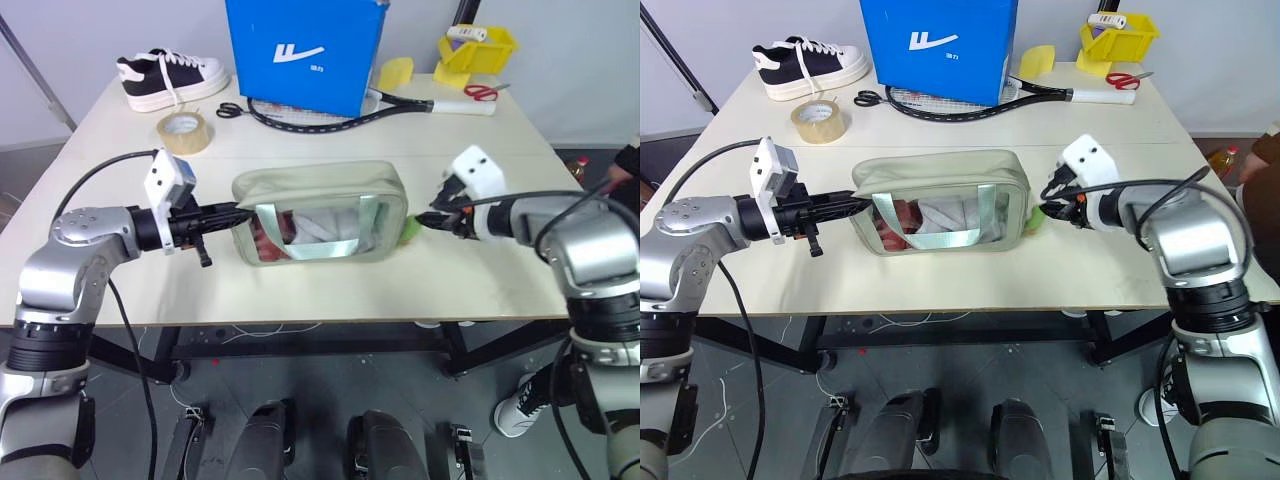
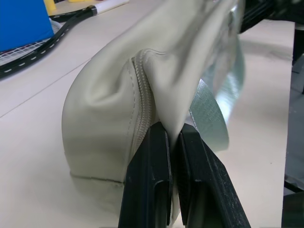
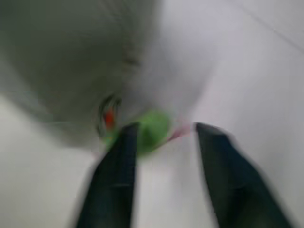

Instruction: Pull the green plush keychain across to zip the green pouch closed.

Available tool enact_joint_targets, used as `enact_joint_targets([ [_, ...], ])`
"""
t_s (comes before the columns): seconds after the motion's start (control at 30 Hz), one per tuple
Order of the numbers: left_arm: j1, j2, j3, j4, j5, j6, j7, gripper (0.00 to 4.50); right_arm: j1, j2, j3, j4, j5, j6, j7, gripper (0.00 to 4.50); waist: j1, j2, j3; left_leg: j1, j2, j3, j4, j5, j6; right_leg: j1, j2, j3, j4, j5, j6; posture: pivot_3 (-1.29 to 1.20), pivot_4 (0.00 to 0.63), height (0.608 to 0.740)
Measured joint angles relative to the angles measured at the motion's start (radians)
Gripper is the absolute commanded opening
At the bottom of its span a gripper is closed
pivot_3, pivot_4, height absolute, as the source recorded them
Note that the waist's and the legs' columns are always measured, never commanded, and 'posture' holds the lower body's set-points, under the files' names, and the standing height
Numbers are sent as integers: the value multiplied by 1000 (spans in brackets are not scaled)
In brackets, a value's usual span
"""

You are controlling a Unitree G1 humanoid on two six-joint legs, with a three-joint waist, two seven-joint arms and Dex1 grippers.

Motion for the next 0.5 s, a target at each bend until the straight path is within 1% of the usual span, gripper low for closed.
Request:
enact_joint_targets([
  [0.03, -1, 0, 0, 0, 0, 0, -6, 0, -7, -17, -24, 0, 23, 4, 16, 4168, 0, 0, 0, 0, 0, 0, 0, 0, 0, 0, 0, 0, 0, 0, 0, 0, 150, 707],
  [0.07, -1, 1, -1, 1, 0, 0, -11, 368, -10, -34, -44, 3, 40, 5, 28, 4492, 0, 0, 0, 0, 0, 0, 0, 0, 0, 0, 0, 0, 0, 0, 0, 0, 150, 707],
  [0.17, -21, 1, -2, 27, -2, 1, -33, 1595, -13, -68, -98, 9, 84, 4, 59, 4500, -1, 0, 0, 0, 0, 0, 0, 0, 0, 0, 0, 0, 0, 0, 0, 0, 150, 707],
  [0.3, -94, 27, -4, 111, 4, -27, -108, 3773, -12, -84, -128, -6, 156, -11, 114, 4500, -4, 0, 0, 0, 0, 0, 0, 0, 0, 0, 0, 0, 0, 0, 0, 0, 150, 707],
  [0.33, -111, 36, -4, 133, 8, -34, -125, 4253, -11, -88, -129, -12, 162, -16, 120, 4500, -4, 0, 0, 0, 0, 0, 0, 0, 0, -1, 0, -1, 0, 0, 0, 0, 150, 707],
  [0.37, -130, 51, -3, 159, 9, -43, -146, 4445, -10, -94, -129, -15, 176, -21, 127, 4500, -4, 0, 0, 0, 0, 0, 0, 0, 0, -1, 1, -1, 0, 0, 0, 0, 150, 707],
  [0.5, -154, 118, 7, 188, 2, -53, -226, 4445, 20, -113, -155, -48, 217, -54, 154, 4500, -3, 0, 0, -1, 0, 1, 0, 0, 1, -1, 0, -1, -1, 0, 0, 0, 150, 707],
])
